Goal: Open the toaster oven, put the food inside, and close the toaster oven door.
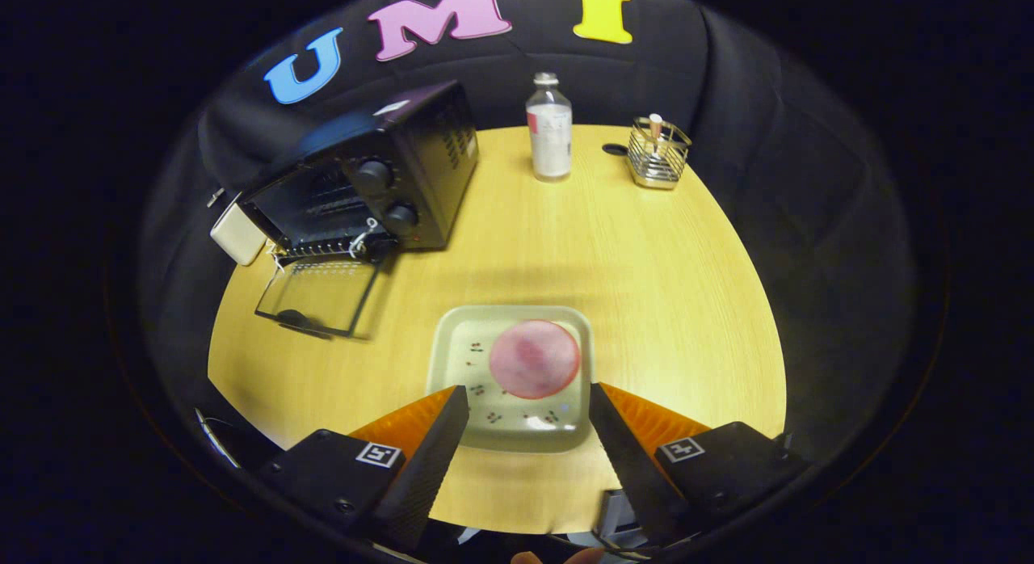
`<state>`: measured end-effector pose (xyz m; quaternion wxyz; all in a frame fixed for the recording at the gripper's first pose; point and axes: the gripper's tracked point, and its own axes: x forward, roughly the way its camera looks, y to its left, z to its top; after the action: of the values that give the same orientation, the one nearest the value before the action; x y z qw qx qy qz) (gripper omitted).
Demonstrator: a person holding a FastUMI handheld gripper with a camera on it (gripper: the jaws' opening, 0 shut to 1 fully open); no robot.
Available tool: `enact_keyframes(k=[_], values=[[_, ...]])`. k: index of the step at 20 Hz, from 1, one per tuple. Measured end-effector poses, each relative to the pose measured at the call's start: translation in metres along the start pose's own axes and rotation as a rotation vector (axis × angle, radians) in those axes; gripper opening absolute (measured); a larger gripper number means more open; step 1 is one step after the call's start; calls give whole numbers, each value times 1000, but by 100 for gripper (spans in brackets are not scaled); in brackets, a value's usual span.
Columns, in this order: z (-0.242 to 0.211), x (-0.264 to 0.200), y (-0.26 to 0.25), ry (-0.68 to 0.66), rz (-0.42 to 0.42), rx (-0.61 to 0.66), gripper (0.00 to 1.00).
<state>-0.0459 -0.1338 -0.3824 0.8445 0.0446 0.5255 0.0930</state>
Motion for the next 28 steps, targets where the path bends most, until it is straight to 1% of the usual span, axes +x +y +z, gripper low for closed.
enact_keyframes(k=[3,4,5,6,7,9,10,11,12,13,14,16,18,20,21,23,25,28], values=[[-6,22,-16,115,43,45,99],[-9,28,-20,159,58,66,97],[-9,35,-24,202,69,87,92],[-14,41,-27,242,83,99,78],[-17,47,-28,284,95,103,74],[-24,57,-27,343,112,107,60],[-28,60,-28,368,114,96,49],[-35,62,-30,398,107,78,44],[-36,62,-28,401,116,80,32],[-34,65,-29,409,117,88,28],[-33,64,-32,402,116,97,21],[-34,63,-34,399,151,91,13],[-32,69,-30,390,217,100,10],[-29,67,-31,389,267,176,7],[-30,60,-32,387,289,211,6],[-37,55,-33,377,340,228,6],[-33,60,-27,357,395,263,6],[-38,53,-25,330,485,431,6]])
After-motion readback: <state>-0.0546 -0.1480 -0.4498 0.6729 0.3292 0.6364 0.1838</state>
